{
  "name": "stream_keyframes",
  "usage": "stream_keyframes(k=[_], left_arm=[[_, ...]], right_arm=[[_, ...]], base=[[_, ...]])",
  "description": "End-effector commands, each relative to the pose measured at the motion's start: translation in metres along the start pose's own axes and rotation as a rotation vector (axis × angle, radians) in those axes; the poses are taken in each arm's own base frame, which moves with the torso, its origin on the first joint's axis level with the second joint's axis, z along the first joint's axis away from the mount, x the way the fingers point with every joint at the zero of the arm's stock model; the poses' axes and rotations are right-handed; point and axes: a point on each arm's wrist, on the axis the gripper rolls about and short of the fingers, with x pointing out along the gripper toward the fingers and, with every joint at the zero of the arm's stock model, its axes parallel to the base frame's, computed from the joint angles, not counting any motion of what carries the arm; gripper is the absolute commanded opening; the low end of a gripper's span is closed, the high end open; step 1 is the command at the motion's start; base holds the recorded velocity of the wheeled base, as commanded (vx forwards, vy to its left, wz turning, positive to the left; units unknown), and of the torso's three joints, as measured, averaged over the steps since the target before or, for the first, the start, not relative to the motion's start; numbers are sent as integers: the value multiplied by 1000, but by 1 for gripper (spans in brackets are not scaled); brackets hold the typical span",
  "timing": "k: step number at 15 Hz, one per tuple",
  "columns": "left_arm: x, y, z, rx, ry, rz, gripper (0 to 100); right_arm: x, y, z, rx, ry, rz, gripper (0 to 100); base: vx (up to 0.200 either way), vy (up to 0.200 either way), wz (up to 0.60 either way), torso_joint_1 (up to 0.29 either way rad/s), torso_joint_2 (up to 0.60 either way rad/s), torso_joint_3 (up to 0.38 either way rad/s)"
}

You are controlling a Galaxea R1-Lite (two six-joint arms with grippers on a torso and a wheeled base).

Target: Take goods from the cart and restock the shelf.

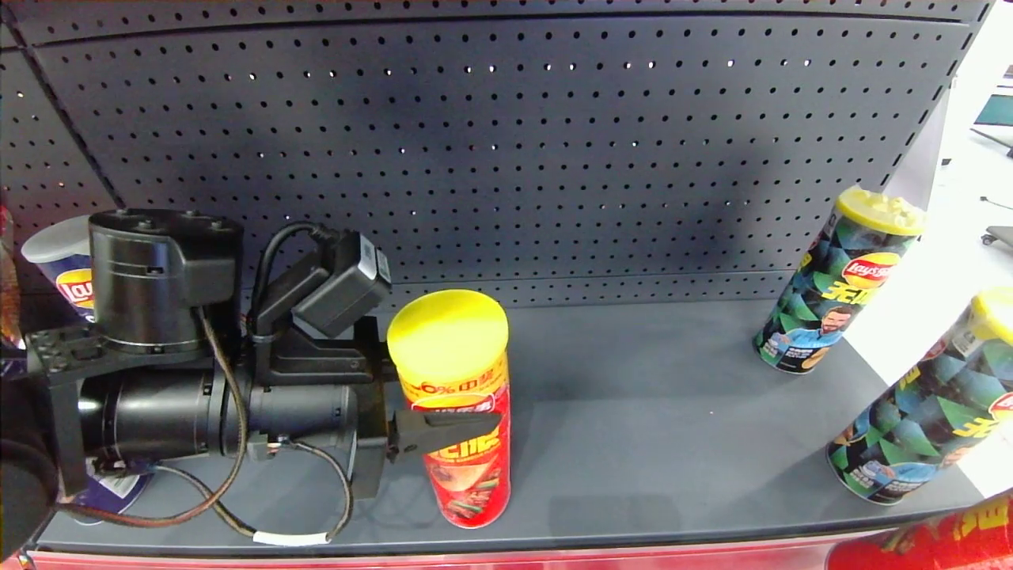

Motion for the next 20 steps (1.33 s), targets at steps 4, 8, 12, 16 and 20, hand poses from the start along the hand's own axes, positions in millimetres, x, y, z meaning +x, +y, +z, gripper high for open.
stream_keyframes(k=[4,8,12,16,20], left_arm=[[-4,-5,-4,-2,7,1,0],[-11,-16,-10,-11,16,-16,0],[-11,-17,-14,-17,28,-17,0],[-11,-16,-14,-20,31,4,100],[-12,-16,-13,-15,29,25,100]], right_arm=[[-1,0,2,-2,-7,1,0],[-1,0,2,-2,-6,-1,0],[-1,0,2,-1,-5,-4,0],[-1,0,2,-1,-5,-4,0],[-1,0,1,0,-1,-6,0]], base=[[0,0,0,0,0,0],[0,0,0,0,0,0],[0,0,0,0,0,0],[0,0,0,0,0,0],[0,0,0,0,0,0]])
